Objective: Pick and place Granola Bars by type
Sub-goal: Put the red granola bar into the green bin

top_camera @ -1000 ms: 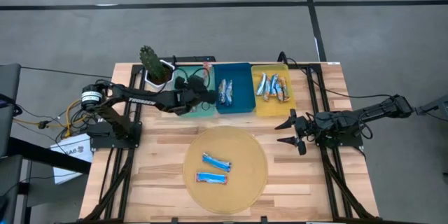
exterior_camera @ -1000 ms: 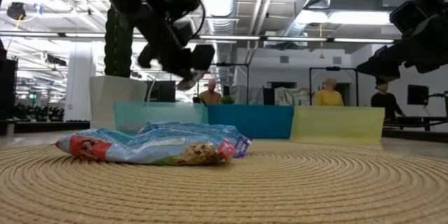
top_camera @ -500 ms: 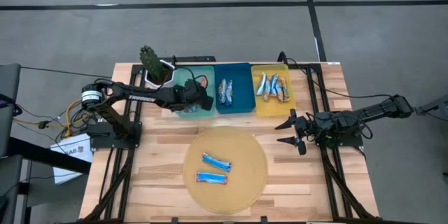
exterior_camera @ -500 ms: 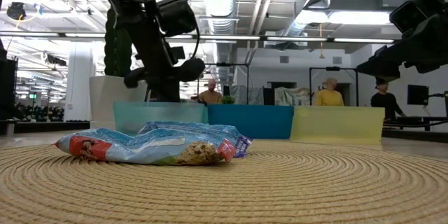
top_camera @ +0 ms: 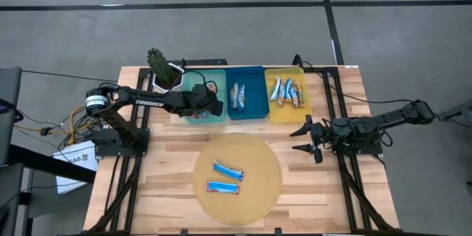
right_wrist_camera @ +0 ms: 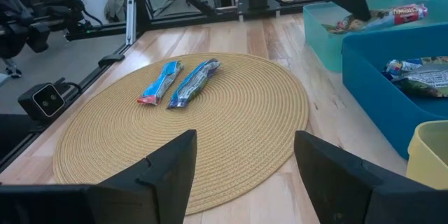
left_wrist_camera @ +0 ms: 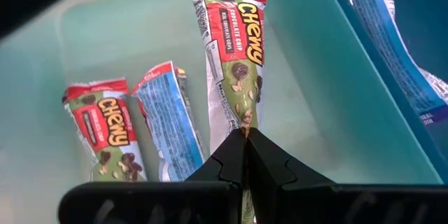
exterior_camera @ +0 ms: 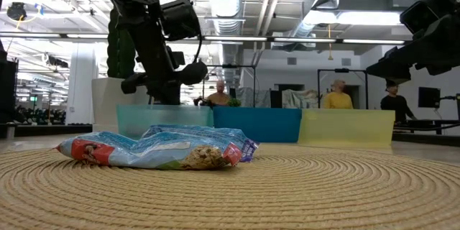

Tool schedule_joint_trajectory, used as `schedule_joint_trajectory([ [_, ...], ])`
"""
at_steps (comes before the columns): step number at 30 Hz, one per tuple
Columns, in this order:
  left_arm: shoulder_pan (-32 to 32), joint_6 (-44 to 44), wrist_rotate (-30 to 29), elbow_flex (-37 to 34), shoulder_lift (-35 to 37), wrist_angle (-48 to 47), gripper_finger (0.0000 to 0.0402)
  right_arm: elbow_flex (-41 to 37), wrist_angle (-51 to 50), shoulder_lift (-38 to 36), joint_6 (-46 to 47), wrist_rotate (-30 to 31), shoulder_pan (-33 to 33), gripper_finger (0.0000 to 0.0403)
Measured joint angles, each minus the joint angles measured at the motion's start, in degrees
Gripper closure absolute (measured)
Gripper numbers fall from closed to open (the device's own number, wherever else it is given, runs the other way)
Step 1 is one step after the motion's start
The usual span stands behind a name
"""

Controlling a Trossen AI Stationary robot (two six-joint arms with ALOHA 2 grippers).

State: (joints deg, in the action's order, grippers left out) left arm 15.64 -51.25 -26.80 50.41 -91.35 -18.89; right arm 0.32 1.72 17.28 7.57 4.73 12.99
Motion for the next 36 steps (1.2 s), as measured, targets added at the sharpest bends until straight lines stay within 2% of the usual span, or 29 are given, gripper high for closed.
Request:
schedule_joint_trajectory([
  [18,0.00,-1.79,3.92,0.00,0.00,-0.12,0.0399,-0.02,0.00,0.00,0.00,0.00,-0.02,0.0168],
  [21,0.00,-1.26,5.21,0.00,0.00,-0.12,0.0379,-0.01,0.00,-0.02,0.00,0.02,-0.02,0.0168],
  [29,0.00,-1.48,5.52,0.02,-0.01,-0.09,0.0292,-0.02,-0.02,0.00,0.00,0.00,0.00,0.0168],
  [36,-0.20,1.44,5.31,0.02,-0.02,1.30,0.0274,-0.02,-0.01,-0.01,0.00,0.00,0.00,0.0168],
])
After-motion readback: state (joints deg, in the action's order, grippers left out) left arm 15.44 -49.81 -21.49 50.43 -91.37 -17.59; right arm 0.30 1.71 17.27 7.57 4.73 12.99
